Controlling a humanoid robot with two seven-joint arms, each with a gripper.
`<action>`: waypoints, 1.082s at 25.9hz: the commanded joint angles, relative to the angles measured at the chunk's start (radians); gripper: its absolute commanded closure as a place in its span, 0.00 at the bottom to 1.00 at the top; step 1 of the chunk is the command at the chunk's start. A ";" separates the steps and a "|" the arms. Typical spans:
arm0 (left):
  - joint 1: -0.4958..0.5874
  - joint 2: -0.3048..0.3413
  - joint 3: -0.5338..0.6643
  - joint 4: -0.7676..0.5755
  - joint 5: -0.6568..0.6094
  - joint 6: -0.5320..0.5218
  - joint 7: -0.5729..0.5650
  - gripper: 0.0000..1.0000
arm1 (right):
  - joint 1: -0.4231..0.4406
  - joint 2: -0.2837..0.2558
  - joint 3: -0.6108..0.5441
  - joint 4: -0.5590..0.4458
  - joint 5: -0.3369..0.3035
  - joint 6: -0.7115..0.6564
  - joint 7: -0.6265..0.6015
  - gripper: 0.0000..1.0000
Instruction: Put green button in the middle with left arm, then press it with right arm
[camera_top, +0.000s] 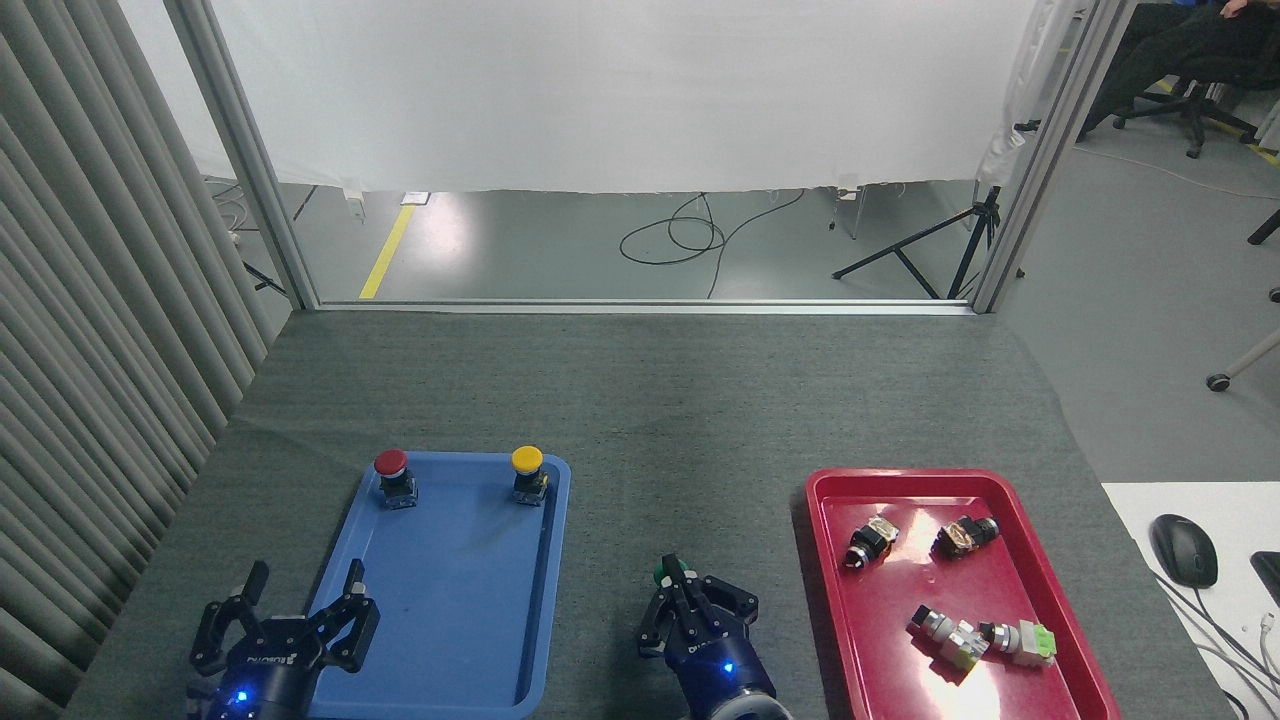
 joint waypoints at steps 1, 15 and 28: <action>0.000 0.000 0.000 0.000 0.000 0.000 -0.002 0.00 | 0.015 -0.013 0.001 -0.083 -0.002 0.008 0.031 1.00; -0.002 -0.001 0.000 0.005 0.002 0.000 -0.002 0.00 | 0.220 -0.113 -0.327 -0.393 -0.065 -0.084 0.021 0.00; -0.009 -0.001 0.014 0.005 0.023 0.001 -0.007 0.00 | 0.316 -0.117 -0.398 -0.488 -0.171 -0.082 0.027 0.00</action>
